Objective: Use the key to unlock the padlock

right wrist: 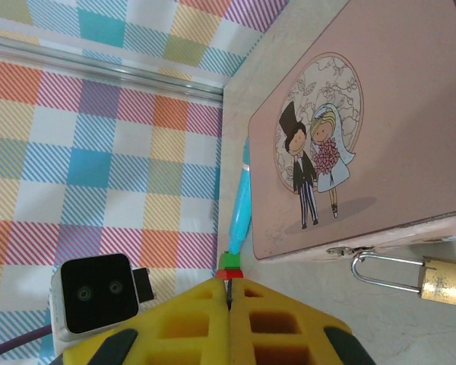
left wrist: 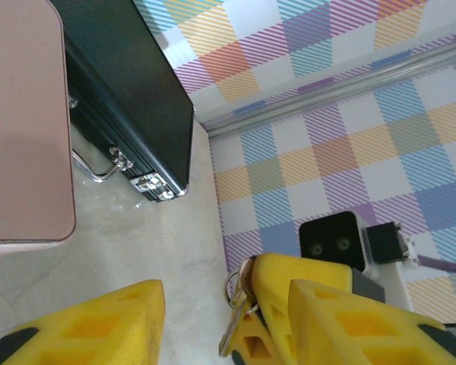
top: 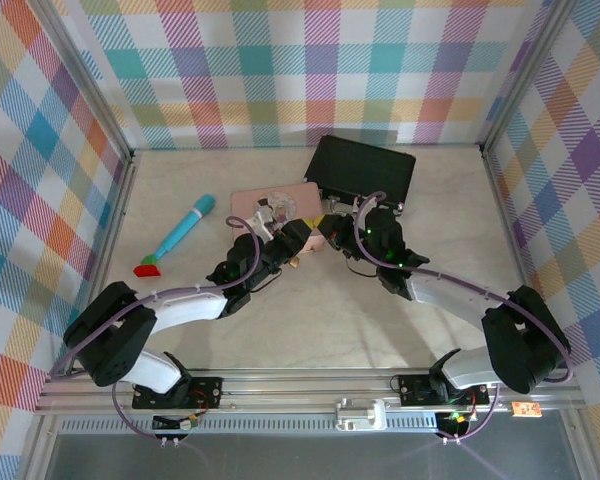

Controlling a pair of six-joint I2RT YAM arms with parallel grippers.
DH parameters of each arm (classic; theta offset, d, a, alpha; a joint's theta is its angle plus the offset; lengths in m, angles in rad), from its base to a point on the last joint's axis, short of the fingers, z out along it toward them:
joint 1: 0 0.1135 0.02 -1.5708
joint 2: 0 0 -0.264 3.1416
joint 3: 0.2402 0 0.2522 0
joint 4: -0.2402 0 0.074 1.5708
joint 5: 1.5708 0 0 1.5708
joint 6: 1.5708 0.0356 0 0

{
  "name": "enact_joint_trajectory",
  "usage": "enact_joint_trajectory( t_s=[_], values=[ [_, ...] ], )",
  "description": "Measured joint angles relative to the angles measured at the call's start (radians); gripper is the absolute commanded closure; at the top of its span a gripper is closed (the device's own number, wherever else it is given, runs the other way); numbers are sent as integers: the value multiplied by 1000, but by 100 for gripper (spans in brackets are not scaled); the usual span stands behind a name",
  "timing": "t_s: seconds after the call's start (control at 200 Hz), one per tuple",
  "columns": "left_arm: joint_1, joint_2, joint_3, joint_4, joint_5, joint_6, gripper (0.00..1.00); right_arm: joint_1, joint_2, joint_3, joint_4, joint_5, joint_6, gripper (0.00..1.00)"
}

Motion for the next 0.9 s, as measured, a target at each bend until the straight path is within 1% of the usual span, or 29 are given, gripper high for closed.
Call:
enact_joint_trajectory(
  t_s=[0.055, 0.125, 0.41, 0.53, 0.6, 0.66, 0.755, 0.9],
  values=[
    [0, 8, 0, 16, -3, -7, 55, 0, 1, -13, 17, 5, 12, 100],
    [0, 9, 0, 33, -6, -17, 60, 0, 3, -21, 31, 10, 24, 100],
    [-1, 47, 4, 84, -18, -49, 60, 0, 5, -34, 94, 16, 55, 100],
    [-1, 68, 4, 84, -18, -60, 64, 0, 9, -39, 109, 16, 61, 100],
    [-1, 72, 4, 88, -18, -68, 69, 0, 12, -40, 110, 17, 62, 100],
    [-1, 72, 4, 92, -17, -71, 77, 0, 16, -40, 111, 16, 62, 100],
    [-1, 72, 8, 103, -18, -75, 85, 0, 22, -40, 112, 16, 62, 100],
    [-1, 72, 10, 109, -23, -77, 89, 0, 25, -40, 124, 17, 66, 100]
  ],
)
